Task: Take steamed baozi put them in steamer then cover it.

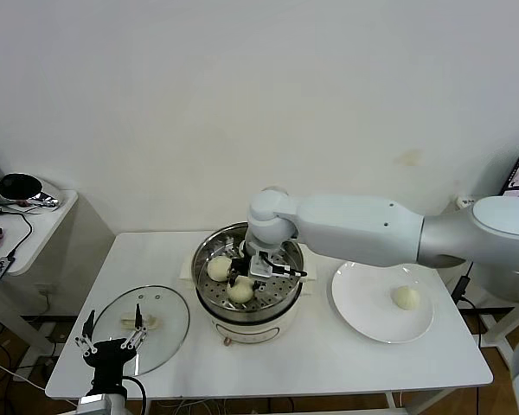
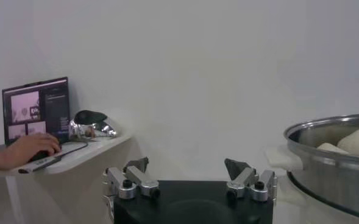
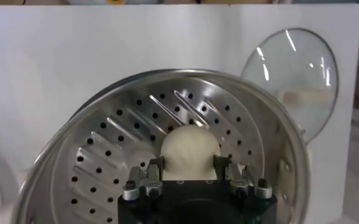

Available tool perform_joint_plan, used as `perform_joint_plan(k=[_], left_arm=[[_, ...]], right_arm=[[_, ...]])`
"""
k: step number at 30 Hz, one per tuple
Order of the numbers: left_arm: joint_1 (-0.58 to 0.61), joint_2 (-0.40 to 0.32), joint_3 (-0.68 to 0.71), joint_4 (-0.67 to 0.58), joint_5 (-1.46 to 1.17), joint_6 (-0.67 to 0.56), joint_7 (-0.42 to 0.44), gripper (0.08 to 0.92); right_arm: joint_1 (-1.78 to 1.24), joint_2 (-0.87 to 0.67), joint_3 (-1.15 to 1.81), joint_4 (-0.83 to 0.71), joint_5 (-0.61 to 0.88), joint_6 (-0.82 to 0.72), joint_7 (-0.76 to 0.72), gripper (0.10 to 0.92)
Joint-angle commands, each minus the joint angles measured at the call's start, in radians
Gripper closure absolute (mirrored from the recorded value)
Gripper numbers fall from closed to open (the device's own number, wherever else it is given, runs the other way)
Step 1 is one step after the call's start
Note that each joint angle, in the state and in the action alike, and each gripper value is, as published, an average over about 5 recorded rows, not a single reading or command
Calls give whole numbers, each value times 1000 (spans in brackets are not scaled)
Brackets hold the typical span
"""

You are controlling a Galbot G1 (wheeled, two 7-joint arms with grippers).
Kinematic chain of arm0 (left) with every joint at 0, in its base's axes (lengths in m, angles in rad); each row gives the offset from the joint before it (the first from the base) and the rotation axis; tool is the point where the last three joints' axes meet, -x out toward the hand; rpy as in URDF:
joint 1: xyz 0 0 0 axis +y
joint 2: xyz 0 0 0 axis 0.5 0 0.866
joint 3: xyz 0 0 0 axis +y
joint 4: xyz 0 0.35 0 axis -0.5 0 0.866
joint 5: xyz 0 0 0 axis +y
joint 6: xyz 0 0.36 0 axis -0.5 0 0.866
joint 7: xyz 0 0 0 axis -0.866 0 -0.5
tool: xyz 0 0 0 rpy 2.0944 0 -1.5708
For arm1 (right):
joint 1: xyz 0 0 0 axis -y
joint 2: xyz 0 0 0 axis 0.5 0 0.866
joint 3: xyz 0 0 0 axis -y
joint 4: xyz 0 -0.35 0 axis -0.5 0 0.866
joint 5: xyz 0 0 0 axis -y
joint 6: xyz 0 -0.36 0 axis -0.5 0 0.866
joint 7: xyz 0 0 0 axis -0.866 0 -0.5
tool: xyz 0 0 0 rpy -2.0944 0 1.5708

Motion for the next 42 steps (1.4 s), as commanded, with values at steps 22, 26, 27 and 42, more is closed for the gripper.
perform_joint_plan(k=[22, 26, 27, 42], left_arm=[[-22, 29, 23, 6, 0, 3, 2, 177], [-25, 40, 35, 5, 2, 4, 2, 177], [-25, 42, 38, 4, 2, 4, 2, 177], [-7, 60, 43, -1, 9, 2, 3, 177]], right_arm=[[394, -375, -156, 246, 443, -457, -51, 203], [419, -511, -194, 329, 481, -659, -30, 203], [415, -547, -198, 345, 484, -690, -24, 203], [-136, -911, 201, 228, 249, -726, -22, 203]])
